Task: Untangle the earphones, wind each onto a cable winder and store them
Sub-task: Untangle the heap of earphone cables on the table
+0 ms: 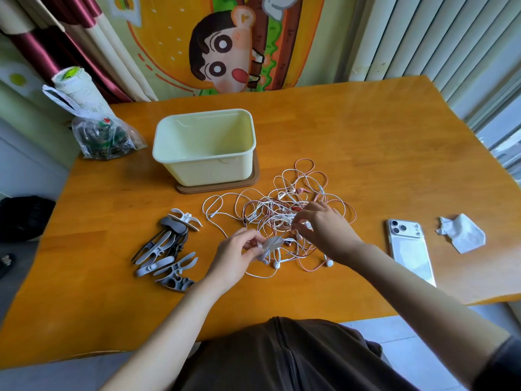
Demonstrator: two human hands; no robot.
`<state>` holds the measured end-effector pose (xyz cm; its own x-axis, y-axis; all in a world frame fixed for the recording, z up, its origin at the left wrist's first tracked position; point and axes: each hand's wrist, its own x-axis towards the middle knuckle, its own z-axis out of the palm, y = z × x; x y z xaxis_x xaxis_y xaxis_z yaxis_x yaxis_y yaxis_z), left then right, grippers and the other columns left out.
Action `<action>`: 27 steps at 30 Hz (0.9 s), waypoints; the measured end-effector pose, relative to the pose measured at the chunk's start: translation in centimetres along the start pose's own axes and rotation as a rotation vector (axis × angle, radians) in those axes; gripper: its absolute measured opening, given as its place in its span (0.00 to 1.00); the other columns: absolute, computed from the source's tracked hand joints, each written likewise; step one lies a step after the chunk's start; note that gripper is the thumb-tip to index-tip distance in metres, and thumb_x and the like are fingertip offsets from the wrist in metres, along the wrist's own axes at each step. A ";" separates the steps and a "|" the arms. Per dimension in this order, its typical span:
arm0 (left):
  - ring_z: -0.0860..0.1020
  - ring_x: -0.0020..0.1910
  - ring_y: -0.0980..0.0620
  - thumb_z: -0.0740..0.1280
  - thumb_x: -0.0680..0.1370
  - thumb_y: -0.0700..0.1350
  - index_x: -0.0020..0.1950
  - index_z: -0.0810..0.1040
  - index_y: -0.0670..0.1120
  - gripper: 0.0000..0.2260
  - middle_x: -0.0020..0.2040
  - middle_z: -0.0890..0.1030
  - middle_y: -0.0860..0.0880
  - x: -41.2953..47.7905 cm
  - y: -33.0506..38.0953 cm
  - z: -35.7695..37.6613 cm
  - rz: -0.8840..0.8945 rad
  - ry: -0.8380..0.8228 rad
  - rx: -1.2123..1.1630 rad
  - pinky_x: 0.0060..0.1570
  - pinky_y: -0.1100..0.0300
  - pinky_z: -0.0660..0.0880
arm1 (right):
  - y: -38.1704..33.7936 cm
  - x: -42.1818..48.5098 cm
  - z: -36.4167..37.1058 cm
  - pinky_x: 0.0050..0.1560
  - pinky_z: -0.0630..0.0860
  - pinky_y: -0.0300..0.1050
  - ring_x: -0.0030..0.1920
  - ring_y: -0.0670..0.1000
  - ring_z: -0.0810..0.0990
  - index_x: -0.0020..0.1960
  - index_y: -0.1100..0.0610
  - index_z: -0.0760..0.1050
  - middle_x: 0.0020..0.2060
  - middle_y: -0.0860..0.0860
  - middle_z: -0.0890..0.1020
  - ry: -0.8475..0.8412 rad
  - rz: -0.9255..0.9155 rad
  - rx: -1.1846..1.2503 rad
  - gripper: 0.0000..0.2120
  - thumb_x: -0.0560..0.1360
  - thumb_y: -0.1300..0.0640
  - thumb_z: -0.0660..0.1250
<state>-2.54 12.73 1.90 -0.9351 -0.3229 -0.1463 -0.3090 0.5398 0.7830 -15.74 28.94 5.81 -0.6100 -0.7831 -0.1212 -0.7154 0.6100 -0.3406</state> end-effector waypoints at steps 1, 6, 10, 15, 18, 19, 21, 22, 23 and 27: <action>0.75 0.44 0.63 0.68 0.77 0.38 0.50 0.79 0.46 0.05 0.45 0.74 0.61 0.0 0.1 0.0 -0.006 0.005 -0.014 0.40 0.76 0.71 | 0.0 0.0 0.1 0.59 0.66 0.45 0.61 0.52 0.70 0.60 0.51 0.76 0.59 0.50 0.75 0.013 0.012 0.016 0.13 0.80 0.49 0.59; 0.74 0.43 0.61 0.68 0.77 0.38 0.52 0.78 0.45 0.05 0.45 0.74 0.58 0.1 -0.2 -0.2 -0.043 0.019 -0.008 0.38 0.76 0.71 | -0.4 0.0 0.0 0.57 0.68 0.45 0.60 0.52 0.72 0.59 0.51 0.78 0.58 0.49 0.76 0.091 0.031 0.039 0.13 0.79 0.49 0.60; 0.75 0.43 0.59 0.68 0.77 0.38 0.51 0.78 0.46 0.05 0.45 0.76 0.56 0.1 -0.1 0.1 -0.058 0.026 -0.077 0.38 0.76 0.71 | -0.4 0.3 -0.4 0.56 0.70 0.48 0.62 0.53 0.72 0.57 0.52 0.79 0.59 0.51 0.78 0.151 0.047 0.042 0.12 0.78 0.50 0.62; 0.76 0.48 0.54 0.69 0.76 0.37 0.49 0.79 0.49 0.07 0.48 0.78 0.55 0.0 0.8 0.0 0.010 -0.085 -0.184 0.43 0.72 0.72 | -0.3 0.6 -0.4 0.52 0.71 0.47 0.62 0.53 0.73 0.55 0.52 0.80 0.58 0.51 0.79 0.196 0.095 0.063 0.11 0.78 0.50 0.64; 0.78 0.46 0.59 0.69 0.75 0.39 0.49 0.79 0.51 0.08 0.47 0.80 0.54 -0.1 2.3 -0.3 0.086 -0.131 -0.343 0.46 0.68 0.74 | -0.3 0.7 0.1 0.47 0.70 0.45 0.59 0.53 0.75 0.54 0.52 0.81 0.55 0.50 0.80 0.205 0.135 0.136 0.10 0.78 0.51 0.64; 0.78 0.45 0.59 0.70 0.74 0.41 0.48 0.79 0.52 0.06 0.45 0.80 0.54 -0.2 2.8 -0.6 0.087 -0.119 -0.439 0.46 0.68 0.74 | -0.4 0.7 0.3 0.45 0.71 0.45 0.57 0.53 0.75 0.55 0.52 0.81 0.54 0.50 0.79 0.201 0.152 0.161 0.11 0.78 0.51 0.63; 0.78 0.44 0.58 0.69 0.71 0.46 0.48 0.79 0.51 0.06 0.43 0.81 0.54 -0.1 3.6 -1.0 0.053 -0.051 -0.631 0.46 0.67 0.75 | -0.8 0.5 0.8 0.46 0.72 0.46 0.56 0.54 0.75 0.56 0.53 0.80 0.54 0.51 0.79 0.192 0.166 0.198 0.11 0.79 0.51 0.62; 0.78 0.45 0.58 0.69 0.70 0.47 0.48 0.79 0.50 0.08 0.43 0.81 0.54 -0.1 3.8 -1.2 0.026 -0.006 -0.711 0.46 0.67 0.75 | -1.0 0.3 1.1 0.48 0.72 0.47 0.56 0.54 0.75 0.56 0.53 0.80 0.54 0.51 0.79 0.183 0.161 0.208 0.11 0.79 0.51 0.62; 0.79 0.45 0.57 0.69 0.69 0.47 0.49 0.78 0.49 0.09 0.43 0.82 0.54 0.0 3.9 -1.3 0.002 0.035 -0.787 0.47 0.66 0.75 | -1.3 0.1 1.4 0.49 0.71 0.47 0.56 0.54 0.74 0.56 0.54 0.80 0.54 0.51 0.79 0.170 0.147 0.210 0.12 0.79 0.52 0.61; 0.78 0.48 0.53 0.67 0.71 0.44 0.50 0.78 0.46 0.09 0.44 0.83 0.52 0.5 3.8 -1.5 -0.100 0.130 -1.031 0.55 0.56 0.73 | -2.5 -0.6 2.4 0.54 0.71 0.49 0.53 0.54 0.72 0.53 0.55 0.81 0.52 0.51 0.79 0.163 0.024 0.186 0.11 0.80 0.54 0.61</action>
<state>-3.93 13.43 5.67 -0.8685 -0.4440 -0.2204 -0.0281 -0.3998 0.9162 -12.75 27.61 4.46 -0.6838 -0.7296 0.0150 -0.6340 0.5838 -0.5072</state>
